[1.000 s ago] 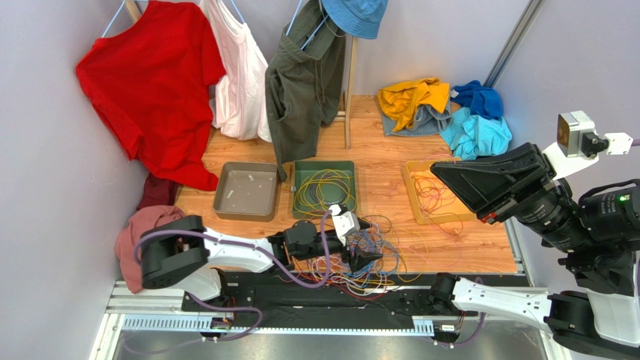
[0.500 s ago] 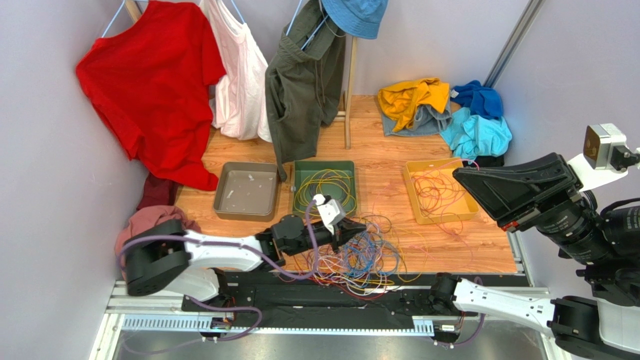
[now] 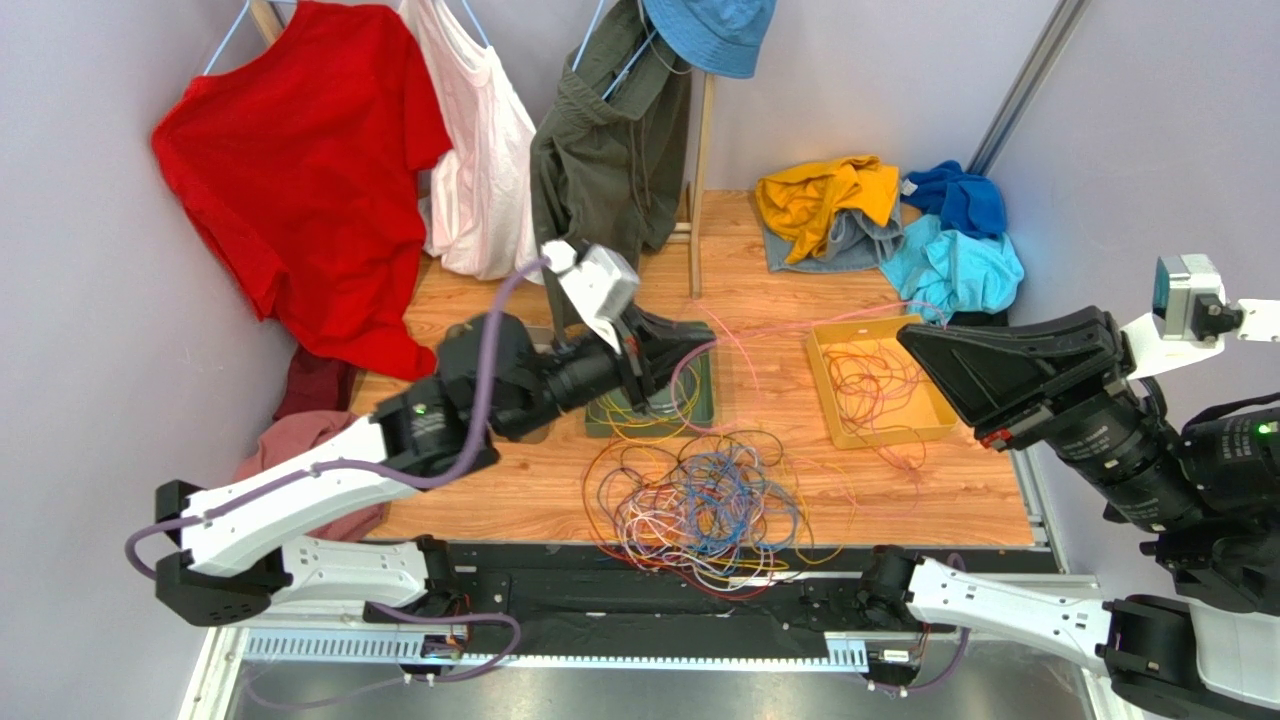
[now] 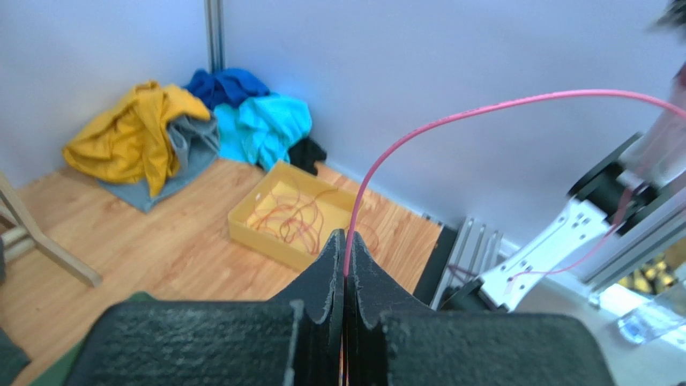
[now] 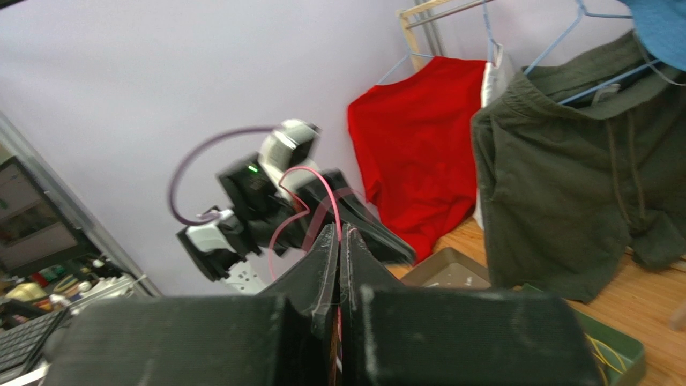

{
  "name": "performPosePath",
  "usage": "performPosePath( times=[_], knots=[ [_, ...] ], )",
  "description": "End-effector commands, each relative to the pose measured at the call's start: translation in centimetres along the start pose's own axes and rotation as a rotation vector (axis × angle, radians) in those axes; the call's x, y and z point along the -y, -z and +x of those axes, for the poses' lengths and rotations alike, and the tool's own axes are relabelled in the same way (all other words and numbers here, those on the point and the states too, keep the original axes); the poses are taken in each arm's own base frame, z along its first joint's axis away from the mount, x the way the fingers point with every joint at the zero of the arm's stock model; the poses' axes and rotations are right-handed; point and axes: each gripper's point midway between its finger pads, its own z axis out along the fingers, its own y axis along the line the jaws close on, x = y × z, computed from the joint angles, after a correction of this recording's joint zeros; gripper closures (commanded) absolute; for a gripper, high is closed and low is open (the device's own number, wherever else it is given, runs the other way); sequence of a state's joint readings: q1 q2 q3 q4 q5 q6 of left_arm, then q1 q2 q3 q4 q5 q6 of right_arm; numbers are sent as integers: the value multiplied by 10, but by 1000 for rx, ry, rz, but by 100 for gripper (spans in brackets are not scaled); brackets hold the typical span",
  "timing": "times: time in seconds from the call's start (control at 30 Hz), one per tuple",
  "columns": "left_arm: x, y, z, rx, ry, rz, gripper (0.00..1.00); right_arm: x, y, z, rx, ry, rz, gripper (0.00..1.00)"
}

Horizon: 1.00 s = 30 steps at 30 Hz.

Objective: Untangle the cables

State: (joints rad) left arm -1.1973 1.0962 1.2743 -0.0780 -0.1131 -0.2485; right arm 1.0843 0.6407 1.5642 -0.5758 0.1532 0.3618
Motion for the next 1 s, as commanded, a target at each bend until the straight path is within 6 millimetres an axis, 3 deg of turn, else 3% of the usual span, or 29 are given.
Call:
performPosePath(
  times=[0.0,0.03,0.07,0.13,0.17,0.23,0.27,0.37,0.47,0.63,0.7,0.73,0.87,0.97],
  knots=[
    [0,21,-32,-50,43,-49,100,32,-13,27,-65,79,139,100],
    [1,23,-44,-27,49,-48,100,37,-14,33,-73,81,160,100],
    [4,29,-72,29,55,-45,100,43,-15,44,-92,83,176,100],
    [3,33,-85,28,43,-64,100,50,-15,54,-99,74,199,100],
    [3,41,-114,76,48,-75,100,56,-14,64,-114,78,217,100],
    [0,42,-114,26,24,-101,100,63,-10,67,-104,79,244,100],
    [-1,51,-129,36,19,-114,100,69,-6,72,-108,83,262,100],
    [-6,58,-145,44,6,-152,100,83,4,72,-86,98,323,100],
    [-10,63,-157,77,4,-178,100,94,10,85,-101,106,358,100],
    [6,64,-185,147,21,-108,100,101,2,137,-200,103,322,100],
    [10,57,-187,138,22,-91,100,102,-4,152,-222,88,312,100],
    [15,61,-198,161,29,-67,100,107,-5,172,-260,91,313,100],
    [26,51,-198,149,42,-17,100,112,-17,215,-326,72,284,100],
    [31,43,-193,131,47,5,100,103,-32,234,-343,48,213,100]
  ],
)
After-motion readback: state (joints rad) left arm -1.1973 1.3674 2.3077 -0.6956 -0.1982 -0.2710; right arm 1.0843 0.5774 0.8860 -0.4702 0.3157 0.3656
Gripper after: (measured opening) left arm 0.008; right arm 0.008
